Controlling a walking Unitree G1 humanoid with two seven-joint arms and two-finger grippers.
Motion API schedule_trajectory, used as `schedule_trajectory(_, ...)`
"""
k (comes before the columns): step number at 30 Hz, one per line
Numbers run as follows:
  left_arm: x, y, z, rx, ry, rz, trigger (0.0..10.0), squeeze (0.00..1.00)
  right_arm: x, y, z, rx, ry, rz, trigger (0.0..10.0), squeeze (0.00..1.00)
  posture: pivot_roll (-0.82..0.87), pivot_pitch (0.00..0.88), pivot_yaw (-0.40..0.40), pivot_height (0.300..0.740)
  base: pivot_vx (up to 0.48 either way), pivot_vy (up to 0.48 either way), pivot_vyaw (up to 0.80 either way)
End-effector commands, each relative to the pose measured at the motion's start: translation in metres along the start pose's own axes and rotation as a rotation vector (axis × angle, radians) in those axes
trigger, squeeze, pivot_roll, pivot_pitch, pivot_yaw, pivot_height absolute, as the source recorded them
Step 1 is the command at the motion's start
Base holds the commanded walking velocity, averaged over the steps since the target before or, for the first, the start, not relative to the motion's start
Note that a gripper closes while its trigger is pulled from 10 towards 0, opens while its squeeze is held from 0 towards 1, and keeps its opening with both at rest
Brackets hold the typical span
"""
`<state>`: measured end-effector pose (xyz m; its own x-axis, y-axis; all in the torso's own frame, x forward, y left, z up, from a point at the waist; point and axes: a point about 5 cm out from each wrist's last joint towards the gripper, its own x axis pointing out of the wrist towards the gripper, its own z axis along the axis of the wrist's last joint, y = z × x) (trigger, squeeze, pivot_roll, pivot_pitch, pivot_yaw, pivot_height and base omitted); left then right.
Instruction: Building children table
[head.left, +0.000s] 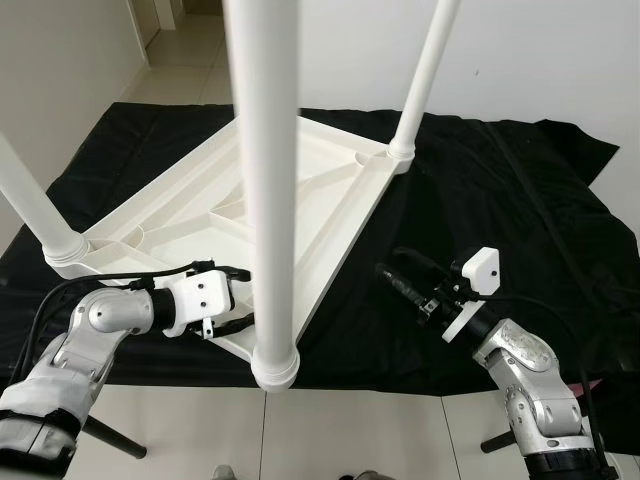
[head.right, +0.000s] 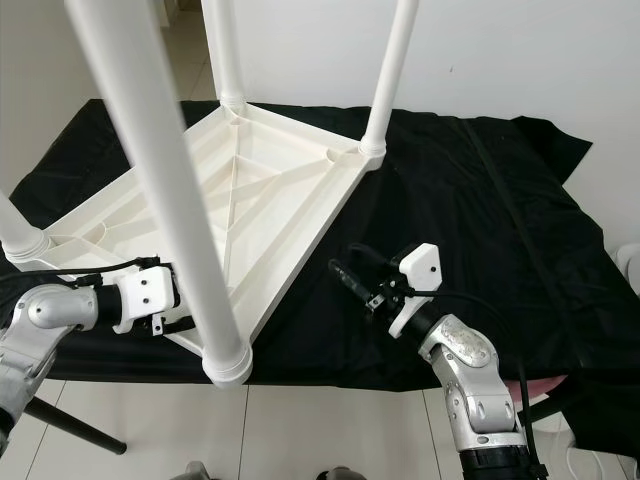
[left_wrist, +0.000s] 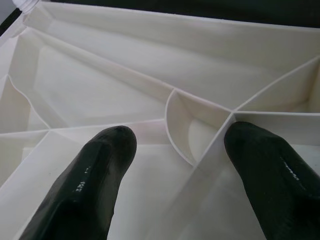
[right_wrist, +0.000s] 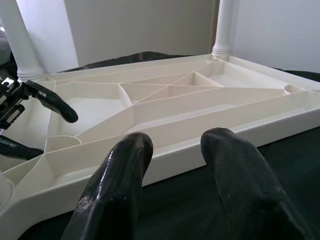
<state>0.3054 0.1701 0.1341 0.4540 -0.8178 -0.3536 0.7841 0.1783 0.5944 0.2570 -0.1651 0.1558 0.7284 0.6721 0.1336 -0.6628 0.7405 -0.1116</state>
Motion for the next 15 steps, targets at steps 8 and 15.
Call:
schedule_trajectory(8, 0.037, 0.011, 0.011, 0.003, -0.043, 0.110, 10.0, 0.00, -0.017, 0.002, -0.006, 0.011, 0.063, 0.053, 10.0, 0.00, -0.09, 0.058, 0.016, 0.740, 0.000, 0.000, 0.00)
schedule_trajectory(15, 0.057, 0.018, 0.028, 0.004, -0.117, 0.123, 10.0, 0.00, -0.028, -0.001, -0.008, 0.012, 0.119, 0.072, 10.0, 0.36, -0.10, 0.070, 0.019, 0.740, 0.000, 0.000, 0.00)
